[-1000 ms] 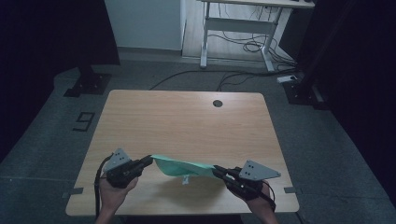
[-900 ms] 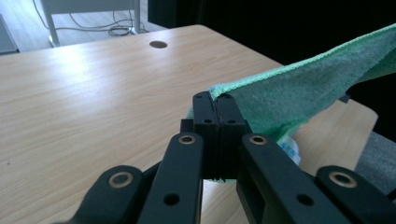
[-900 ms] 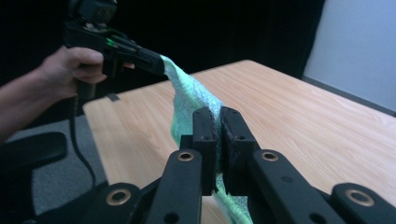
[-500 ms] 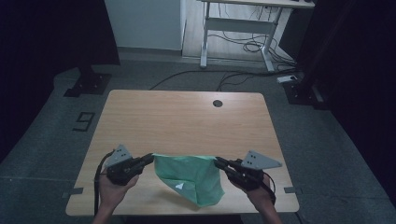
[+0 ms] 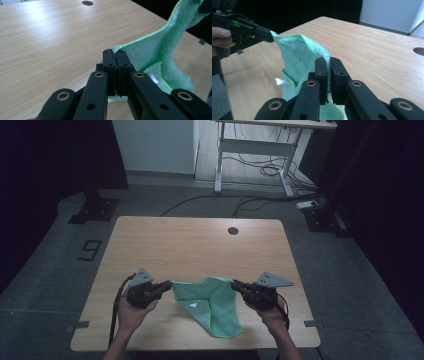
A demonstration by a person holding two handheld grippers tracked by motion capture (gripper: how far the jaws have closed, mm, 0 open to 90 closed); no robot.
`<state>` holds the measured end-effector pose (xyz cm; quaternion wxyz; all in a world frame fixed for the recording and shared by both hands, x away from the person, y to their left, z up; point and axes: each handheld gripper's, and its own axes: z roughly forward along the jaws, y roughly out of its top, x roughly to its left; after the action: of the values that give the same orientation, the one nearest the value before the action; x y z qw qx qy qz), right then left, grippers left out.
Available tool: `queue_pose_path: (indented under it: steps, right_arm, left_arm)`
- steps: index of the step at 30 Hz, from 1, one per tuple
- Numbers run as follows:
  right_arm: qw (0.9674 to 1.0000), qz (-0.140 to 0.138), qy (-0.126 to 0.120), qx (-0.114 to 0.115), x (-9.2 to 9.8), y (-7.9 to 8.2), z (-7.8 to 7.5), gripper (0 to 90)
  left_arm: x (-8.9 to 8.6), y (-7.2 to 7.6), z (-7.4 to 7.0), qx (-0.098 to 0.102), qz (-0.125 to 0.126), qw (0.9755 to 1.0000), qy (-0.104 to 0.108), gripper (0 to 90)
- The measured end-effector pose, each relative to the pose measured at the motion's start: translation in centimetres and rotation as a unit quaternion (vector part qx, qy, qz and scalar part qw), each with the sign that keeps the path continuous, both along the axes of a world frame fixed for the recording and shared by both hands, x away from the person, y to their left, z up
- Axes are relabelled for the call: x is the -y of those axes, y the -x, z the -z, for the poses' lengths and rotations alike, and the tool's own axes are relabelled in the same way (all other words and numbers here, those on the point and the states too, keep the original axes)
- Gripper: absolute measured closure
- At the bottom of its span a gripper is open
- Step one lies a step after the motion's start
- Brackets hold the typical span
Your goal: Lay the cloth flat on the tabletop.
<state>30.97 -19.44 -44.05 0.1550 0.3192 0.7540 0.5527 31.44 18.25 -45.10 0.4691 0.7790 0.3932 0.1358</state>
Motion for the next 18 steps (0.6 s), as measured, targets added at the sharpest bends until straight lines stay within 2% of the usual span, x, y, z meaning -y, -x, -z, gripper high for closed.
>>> queue_pose_path:
  steps: [1,2,4,5,8,10,12,13,14,15,16,18]
  right_arm:
    - [1.0,0.0,0.0,0.0,0.0,0.0,0.0,84.8]
    - [0.9999,0.006,0.007,-0.008,-0.3,-1.0,0.2,84.8]
    - [0.9998,0.008,0.013,-0.011,-0.4,-1.5,0.3,84.8]
    - [0.9996,0.013,0.017,-0.019,-0.6,-2.8,0.6,84.8]
    - [0.9989,0.021,0.027,-0.033,-0.9,-4.8,1.0,84.7]
    - [0.998,0.025,0.035,-0.046,-1.3,-6.8,1.4,84.4]
    - [0.9969,0.034,0.043,-0.057,-1.8,-8.9,2.2,81.0]
    - [0.9962,0.044,0.05,-0.057,-2.1,-9.9,2.5,72.5]
    - [0.9962,0.044,0.05,-0.057,-2.1,-9.9,2.5,72.5]
    - [0.9922,0.081,0.066,-0.068,-2.6,-11.7,3.4,54.0]
    - [0.9909,0.094,0.066,-0.07,-2.6,-11.9,3.5,51.4]
    - [0.9909,0.098,0.059,-0.071,-2.8,-11.6,3.6,47.9]
  left_arm:
    - [0.0,0.0,0.0,0.0,0.0,1.0,0.0,88.1]
    - [0.2,-0.9,0.1,-0.005,-0.004,0.9999,-0.012,88.1]
    - [0.4,-1.4,0.2,-0.006,-0.006,0.9998,-0.017,88.1]
    - [0.4,-2.2,0.2,-0.008,-0.009,0.9996,-0.024,88.0]
    - [0.4,-3.8,0.6,-0.015,-0.013,0.9992,-0.034,87.4]
    - [0.4,-5.4,1.4,-0.025,-0.017,0.9988,-0.038,86.1]
    - [0.6,-7.1,2.3,-0.032,-0.028,0.9978,-0.05,79.9]
    - [0.7,-7.9,2.8,-0.034,-0.038,0.9971,-0.056,71.7]
    - [0.7,-7.9,2.8,-0.034,-0.038,0.9971,-0.056,60.4]
    - [0.6,-8.7,3.2,-0.033,-0.068,0.9943,-0.075,50.8]
    - [0.5,-8.6,3.3,-0.023,-0.077,0.994,-0.074,48.9]
    - [0.0,-8.1,3.2,-0.013,-0.085,0.9941,-0.066,45.1]
